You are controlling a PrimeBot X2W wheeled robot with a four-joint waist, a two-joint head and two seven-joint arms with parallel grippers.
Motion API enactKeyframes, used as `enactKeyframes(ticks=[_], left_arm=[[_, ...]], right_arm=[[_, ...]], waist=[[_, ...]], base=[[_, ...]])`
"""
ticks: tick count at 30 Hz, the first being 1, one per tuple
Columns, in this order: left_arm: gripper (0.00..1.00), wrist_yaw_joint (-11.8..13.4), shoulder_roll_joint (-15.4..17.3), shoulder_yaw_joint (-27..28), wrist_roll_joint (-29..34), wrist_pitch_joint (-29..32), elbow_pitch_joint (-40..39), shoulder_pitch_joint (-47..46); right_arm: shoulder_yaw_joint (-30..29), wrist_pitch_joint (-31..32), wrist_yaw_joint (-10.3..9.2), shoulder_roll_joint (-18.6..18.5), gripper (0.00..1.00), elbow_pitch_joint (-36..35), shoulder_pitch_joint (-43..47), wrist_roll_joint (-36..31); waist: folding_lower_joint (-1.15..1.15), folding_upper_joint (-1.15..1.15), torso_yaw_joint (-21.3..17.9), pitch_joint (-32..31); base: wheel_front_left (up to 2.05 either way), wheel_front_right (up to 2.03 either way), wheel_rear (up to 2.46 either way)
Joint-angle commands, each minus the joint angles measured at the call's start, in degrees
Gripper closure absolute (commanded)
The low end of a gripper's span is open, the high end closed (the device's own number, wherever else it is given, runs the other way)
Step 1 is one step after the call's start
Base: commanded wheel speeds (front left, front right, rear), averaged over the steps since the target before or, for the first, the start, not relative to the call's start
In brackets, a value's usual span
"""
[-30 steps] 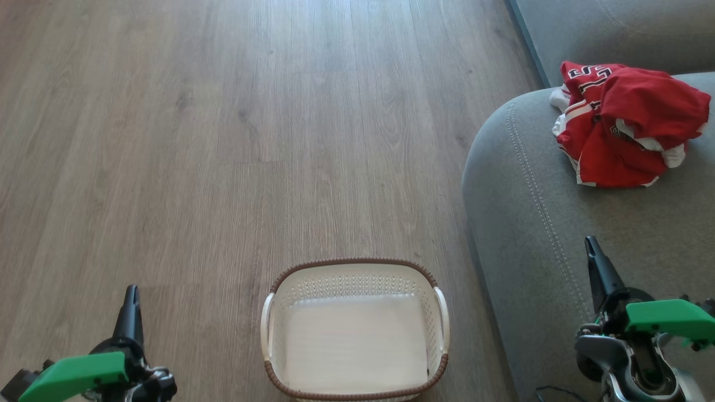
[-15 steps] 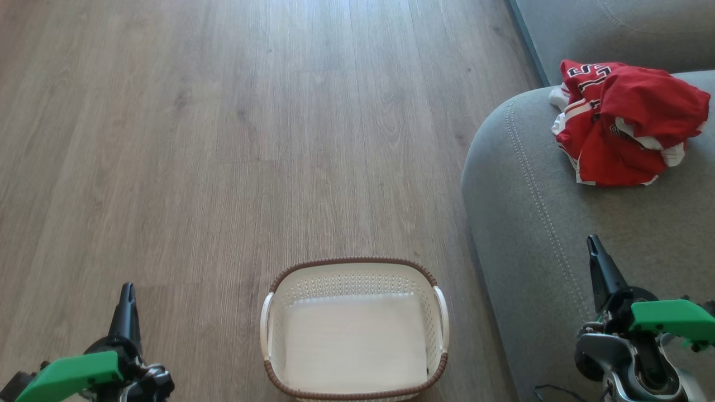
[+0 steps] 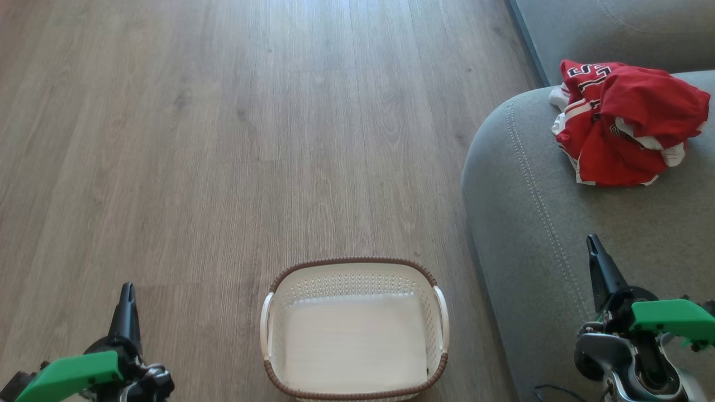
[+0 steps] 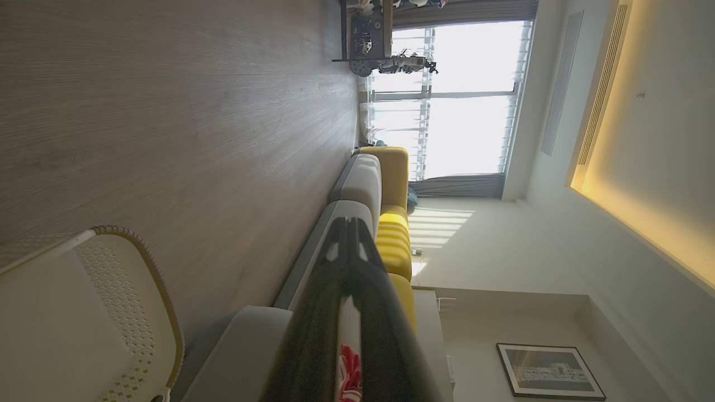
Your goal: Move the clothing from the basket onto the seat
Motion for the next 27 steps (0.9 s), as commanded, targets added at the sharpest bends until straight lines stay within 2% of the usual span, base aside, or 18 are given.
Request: enactKeyframes(ticks=[1, 27], left_arm=[[1.00, -0.5, 0.6, 2.0, -0.1, 0.4, -2.1, -2.7], [1.00, -0.5, 0.5, 2.0, -0.1, 0.4, -2.1, -2.7]], right_arm=[[1.5, -0.1, 0.00, -1.3, 1.00, -2.3, -3.2, 0.4], [3.0, -1.3, 0.00, -2.4, 1.00, -2.5, -3.1, 1.7]], waist=[[0.00, 0.00, 0.0, 0.0], [0.00, 0.00, 0.0, 0.0]], base=[[0.00, 0.00, 0.00], [0.00, 0.00, 0.00]])
